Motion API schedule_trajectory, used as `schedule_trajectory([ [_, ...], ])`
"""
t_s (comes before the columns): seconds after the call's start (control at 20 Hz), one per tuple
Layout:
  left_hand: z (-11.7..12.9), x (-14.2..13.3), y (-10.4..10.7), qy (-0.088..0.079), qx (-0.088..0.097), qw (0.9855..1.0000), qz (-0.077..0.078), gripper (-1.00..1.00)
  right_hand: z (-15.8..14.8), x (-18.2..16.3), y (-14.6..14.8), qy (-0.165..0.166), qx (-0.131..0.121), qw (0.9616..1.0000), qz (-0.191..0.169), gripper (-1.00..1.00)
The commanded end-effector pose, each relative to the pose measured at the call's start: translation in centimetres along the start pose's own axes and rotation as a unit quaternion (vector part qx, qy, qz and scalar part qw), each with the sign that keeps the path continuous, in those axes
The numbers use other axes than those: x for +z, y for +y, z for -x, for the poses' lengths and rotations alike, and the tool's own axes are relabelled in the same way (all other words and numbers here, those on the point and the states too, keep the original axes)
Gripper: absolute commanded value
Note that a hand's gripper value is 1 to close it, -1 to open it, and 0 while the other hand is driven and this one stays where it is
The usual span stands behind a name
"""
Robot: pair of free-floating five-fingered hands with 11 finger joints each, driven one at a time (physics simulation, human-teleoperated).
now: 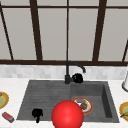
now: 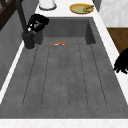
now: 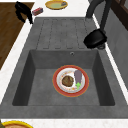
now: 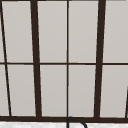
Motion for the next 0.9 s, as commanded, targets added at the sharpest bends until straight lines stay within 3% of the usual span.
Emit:
schedule_trajectory([
  [0.0, 0.0, 0.0, 0.0, 0.000, 0.000, 1.0000, 0.000, 0.00, -0.1, 2.1, 0.7, 0.024, -0.006, 0.9988, 0.043, 1.00],
  [0.45, 0.0, 0.0, 0.0, 0.000, 0.000, 1.0000, 0.000, 0.00, 0.0, 2.9, 1.7, 0.032, -0.017, 0.9944, 0.099, 1.00],
  [0.55, 0.0, 0.0, 0.0, 0.000, 0.000, 1.0000, 0.000, 0.00, 0.5, 3.5, 2.0, 0.034, -0.019, 0.9949, 0.093, 1.00],
  [0.85, 0.0, 0.0, 0.0, 0.000, 0.000, 1.0000, 0.000, 0.00, 0.6, 3.9, 2.8, -0.008, -0.024, 0.9971, 0.071, 1.00],
])
